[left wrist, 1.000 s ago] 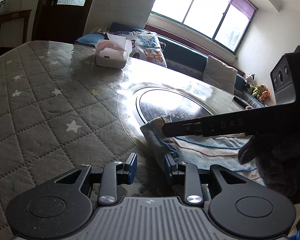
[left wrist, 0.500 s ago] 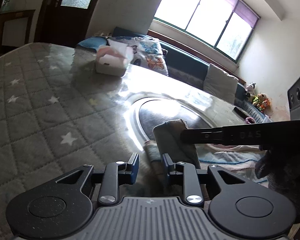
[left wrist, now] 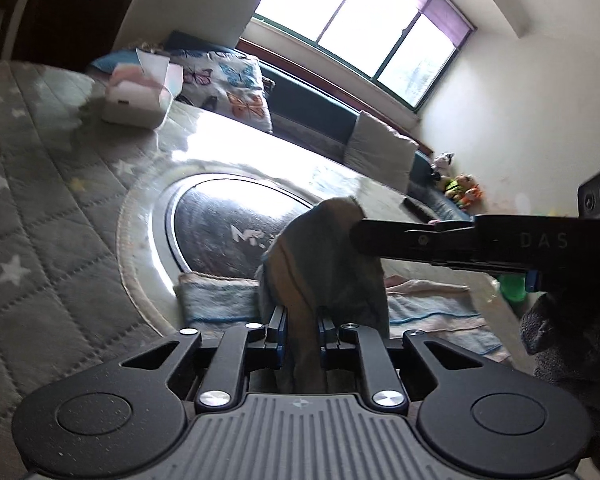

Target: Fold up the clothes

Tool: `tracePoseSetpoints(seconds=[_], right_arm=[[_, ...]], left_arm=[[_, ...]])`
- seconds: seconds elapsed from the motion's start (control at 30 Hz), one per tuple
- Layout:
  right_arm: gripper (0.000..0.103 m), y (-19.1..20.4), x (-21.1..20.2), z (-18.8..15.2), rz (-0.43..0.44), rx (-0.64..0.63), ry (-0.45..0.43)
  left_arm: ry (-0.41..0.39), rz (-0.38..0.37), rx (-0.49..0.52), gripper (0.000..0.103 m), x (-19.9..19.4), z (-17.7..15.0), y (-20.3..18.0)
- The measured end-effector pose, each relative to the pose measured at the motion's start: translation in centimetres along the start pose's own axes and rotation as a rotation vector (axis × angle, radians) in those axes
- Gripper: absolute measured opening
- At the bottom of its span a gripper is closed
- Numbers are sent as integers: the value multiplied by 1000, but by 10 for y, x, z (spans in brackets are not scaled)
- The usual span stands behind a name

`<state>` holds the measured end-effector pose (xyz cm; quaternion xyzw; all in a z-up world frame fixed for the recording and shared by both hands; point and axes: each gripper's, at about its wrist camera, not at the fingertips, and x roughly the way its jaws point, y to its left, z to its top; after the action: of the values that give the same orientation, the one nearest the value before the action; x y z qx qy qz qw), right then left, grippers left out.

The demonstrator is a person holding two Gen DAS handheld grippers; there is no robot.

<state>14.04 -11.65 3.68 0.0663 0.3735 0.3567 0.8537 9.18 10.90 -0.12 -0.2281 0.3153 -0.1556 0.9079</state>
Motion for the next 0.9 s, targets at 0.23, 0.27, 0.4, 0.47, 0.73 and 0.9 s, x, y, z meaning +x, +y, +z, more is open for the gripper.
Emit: tracePoseSetpoints(seconds=[0.23, 0.27, 0.4, 0.47, 0.73, 0.9], right_arm=[[4, 2, -5, -1, 15, 14, -17], [4, 3, -5, -1, 14, 16, -17], [4, 4, -5, -1, 13, 21, -25], [4, 4, -4, 0, 10, 23, -24], [4, 11, 24, 0, 13, 18, 13], [5, 19, 46, -2, 9, 10, 45]], left_arm=[[21, 26, -61, 15, 9, 9, 17], [34, 25, -63, 15, 13, 8, 17], [88, -27, -81, 15, 25, 4, 17], [115, -57, -83, 15, 28, 2, 16], [142, -52, -65, 17, 10, -5, 28], [111, 2, 25, 25, -18, -8, 23]])
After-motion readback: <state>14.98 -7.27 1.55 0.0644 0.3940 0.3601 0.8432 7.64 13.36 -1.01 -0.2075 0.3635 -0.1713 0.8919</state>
